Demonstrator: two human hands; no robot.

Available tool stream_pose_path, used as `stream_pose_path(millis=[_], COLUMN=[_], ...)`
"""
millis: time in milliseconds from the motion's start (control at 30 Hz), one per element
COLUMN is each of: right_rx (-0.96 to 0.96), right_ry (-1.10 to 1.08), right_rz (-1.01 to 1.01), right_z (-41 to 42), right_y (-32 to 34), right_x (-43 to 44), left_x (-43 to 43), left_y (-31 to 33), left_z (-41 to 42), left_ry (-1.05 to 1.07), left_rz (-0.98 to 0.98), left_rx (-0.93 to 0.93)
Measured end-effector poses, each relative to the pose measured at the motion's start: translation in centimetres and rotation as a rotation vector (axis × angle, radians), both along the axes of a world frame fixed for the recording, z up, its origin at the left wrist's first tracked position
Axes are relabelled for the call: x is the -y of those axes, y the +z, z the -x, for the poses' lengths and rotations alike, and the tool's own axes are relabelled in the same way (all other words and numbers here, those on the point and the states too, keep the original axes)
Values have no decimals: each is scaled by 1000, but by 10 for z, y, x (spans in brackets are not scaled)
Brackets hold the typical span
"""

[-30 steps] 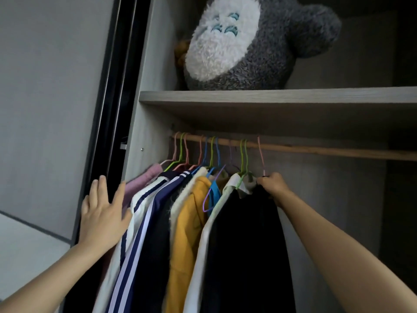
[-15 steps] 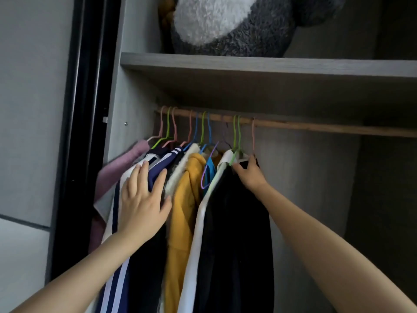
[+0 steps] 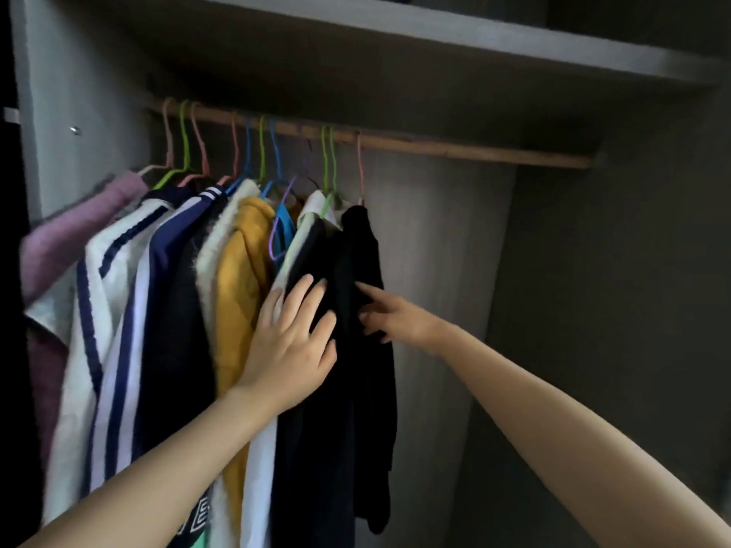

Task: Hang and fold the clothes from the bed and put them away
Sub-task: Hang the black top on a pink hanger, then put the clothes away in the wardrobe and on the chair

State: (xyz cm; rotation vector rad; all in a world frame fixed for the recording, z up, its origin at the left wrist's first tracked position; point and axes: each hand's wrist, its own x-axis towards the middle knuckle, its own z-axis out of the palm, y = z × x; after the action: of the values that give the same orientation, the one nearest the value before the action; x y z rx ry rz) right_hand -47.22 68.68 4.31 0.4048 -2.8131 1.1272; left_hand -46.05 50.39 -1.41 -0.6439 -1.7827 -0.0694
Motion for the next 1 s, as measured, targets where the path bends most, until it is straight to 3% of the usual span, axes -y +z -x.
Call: stream_pose_path(millis=[200,367,567,800,1000], right_rx=[271,288,297,355,383], right_ry=[-122,-219,-410,-735,-1228], right_rz=[-210,-194,-122,72,200], right_z=[-59,-106,-199,-392,-596], right_y=[-49,-71,-110,-159,-195], right_x=[-64,-109,-179,-256,-266], left_x=[-29,-60,-124,-249,-359], left_y=[-36,-59,-94,-131,-146], left_z=[-25,-52,-89,-193,-339], left_ry=[-59,-168,-280,-576,-981], left_rz=[-90,-59,30,148,389], left_rx=[54,106,335,530,633])
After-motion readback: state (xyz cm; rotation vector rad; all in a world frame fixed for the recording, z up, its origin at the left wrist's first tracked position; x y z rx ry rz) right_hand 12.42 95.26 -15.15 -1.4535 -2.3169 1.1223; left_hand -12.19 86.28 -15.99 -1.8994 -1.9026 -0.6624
